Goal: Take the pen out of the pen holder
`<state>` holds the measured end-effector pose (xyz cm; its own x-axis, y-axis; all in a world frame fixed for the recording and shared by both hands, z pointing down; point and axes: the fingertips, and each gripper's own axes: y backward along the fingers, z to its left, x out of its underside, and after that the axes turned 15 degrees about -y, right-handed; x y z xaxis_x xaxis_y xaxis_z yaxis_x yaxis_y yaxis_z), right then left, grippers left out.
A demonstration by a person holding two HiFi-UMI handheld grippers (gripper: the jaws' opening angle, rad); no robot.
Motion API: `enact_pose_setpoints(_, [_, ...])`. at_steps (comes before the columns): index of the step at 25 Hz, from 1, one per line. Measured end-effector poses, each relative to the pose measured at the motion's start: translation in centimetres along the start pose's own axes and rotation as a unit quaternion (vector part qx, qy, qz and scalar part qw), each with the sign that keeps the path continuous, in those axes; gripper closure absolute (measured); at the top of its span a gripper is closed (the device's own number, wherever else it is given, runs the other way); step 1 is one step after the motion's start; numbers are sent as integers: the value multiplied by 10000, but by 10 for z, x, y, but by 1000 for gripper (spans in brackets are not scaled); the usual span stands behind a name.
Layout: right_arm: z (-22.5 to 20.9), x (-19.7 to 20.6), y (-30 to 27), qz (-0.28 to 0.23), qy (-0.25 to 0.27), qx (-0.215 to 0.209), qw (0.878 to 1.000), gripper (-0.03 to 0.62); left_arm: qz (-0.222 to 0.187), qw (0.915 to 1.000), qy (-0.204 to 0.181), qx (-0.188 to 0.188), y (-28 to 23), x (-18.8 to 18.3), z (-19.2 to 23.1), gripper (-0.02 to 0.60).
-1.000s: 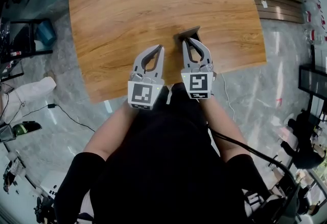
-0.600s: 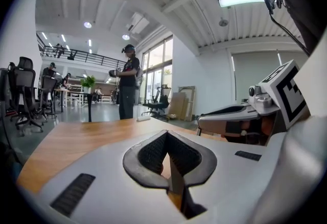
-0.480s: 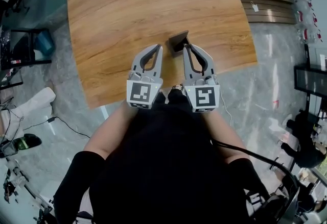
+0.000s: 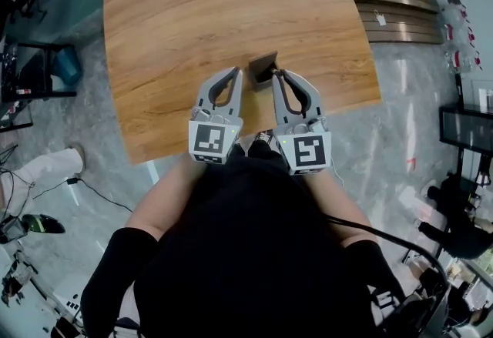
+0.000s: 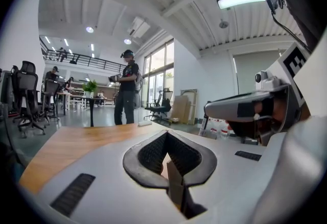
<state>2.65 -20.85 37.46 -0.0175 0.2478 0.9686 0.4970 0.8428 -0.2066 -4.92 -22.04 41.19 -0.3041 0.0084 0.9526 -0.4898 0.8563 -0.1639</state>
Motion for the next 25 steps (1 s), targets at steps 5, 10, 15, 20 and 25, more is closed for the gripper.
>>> enact_pose_setpoints(5, [-9, 50, -29, 449, -44, -56, 9990, 556, 113, 9999, 1, -54, 0, 6, 1, 575])
enact_pose_setpoints(10, [-14, 98, -53, 893, 9, -109, 9959, 556, 281, 9995, 29, -155, 5, 19, 9, 575])
enact_pose_setpoints(15, [-17, 131, -69, 1142, 25, -93, 9934, 556, 411, 9990, 44, -195, 9, 33, 13, 575])
enact_pose_setpoints(20, [-9, 145, -76, 1156, 119, -155, 9931, 556, 478, 9987, 39, -170, 13, 42, 11, 575])
enact_pose_setpoints(25, [-3, 146, -80, 1069, 93, -199, 9940, 556, 500, 9986, 45, -167, 14, 44, 12, 575])
